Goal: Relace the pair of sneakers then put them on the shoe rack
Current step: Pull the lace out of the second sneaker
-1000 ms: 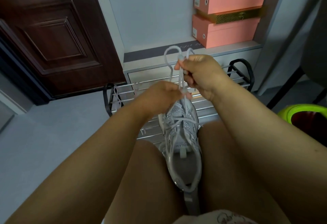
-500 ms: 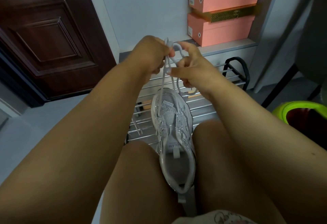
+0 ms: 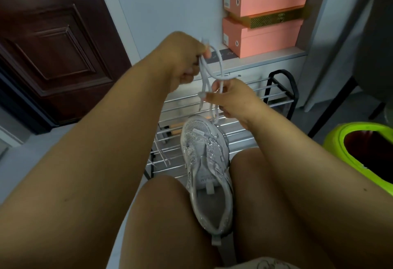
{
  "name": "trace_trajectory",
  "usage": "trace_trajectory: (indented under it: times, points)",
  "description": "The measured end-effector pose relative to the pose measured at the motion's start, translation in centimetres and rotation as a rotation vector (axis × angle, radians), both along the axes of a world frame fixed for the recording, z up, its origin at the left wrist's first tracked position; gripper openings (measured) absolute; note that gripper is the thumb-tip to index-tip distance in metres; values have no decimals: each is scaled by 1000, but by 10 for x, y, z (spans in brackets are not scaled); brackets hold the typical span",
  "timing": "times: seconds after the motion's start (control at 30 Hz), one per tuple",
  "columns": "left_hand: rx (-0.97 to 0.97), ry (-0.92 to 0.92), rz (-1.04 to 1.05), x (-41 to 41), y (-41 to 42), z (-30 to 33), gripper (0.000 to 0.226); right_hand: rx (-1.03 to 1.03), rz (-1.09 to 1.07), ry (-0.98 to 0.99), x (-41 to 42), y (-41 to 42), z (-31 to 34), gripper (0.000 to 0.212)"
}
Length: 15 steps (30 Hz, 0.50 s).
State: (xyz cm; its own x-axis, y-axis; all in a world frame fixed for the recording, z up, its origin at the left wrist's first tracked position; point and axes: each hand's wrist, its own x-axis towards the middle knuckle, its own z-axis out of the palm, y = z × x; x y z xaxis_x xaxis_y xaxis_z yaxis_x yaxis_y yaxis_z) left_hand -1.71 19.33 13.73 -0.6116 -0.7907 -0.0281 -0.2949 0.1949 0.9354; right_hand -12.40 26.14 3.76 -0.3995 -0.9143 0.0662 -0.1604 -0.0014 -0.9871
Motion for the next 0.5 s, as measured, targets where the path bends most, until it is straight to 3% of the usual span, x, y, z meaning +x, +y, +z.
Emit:
trace_trajectory:
  times: [0.13,0.2,0.27,0.37,0.43,0.5]
  points:
    - [165,-13,-203,-1,5,-15,30,-92,33,96,1,4,-4,19]
    - [245,113,-254,1,6,-18,30,37,17,157,-3,4,-12,9]
    - [302,291,-161,5,-1,-18,29,209,-33,179,-20,10,-29,12]
    - [347,463,40,24,-23,-24,28,302,-27,6,-51,32,-51,12]
    - [306,429,119,35,-33,-33,29,342,-66,-52,-70,52,-58,9]
    - [164,244,176,39,-32,-43,28,368,-93,21,-82,67,-56,11]
